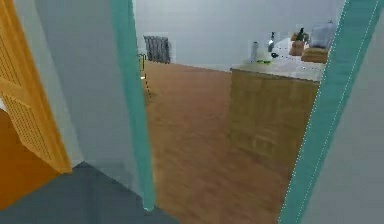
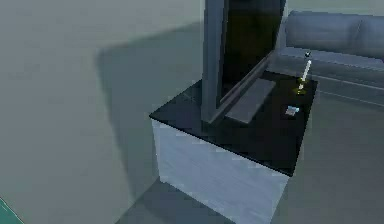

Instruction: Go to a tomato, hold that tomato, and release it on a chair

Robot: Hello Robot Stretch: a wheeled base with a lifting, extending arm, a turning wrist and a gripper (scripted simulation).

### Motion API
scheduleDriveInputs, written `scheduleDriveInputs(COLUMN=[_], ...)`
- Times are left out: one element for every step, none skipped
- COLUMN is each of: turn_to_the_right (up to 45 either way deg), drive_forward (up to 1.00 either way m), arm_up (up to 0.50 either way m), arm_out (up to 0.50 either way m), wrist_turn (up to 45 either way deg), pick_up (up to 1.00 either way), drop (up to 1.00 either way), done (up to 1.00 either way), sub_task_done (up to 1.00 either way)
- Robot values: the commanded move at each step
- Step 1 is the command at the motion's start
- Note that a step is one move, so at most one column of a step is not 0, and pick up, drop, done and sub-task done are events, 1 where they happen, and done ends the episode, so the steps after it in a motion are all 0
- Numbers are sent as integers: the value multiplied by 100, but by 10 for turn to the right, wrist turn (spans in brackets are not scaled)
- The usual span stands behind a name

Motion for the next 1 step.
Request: scheduleDriveInputs(turn_to_the_right=[-30], drive_forward=[0], arm_up=[0], arm_out=[0], wrist_turn=[0], pick_up=[0], drop=[0], done=[0], sub_task_done=[0])
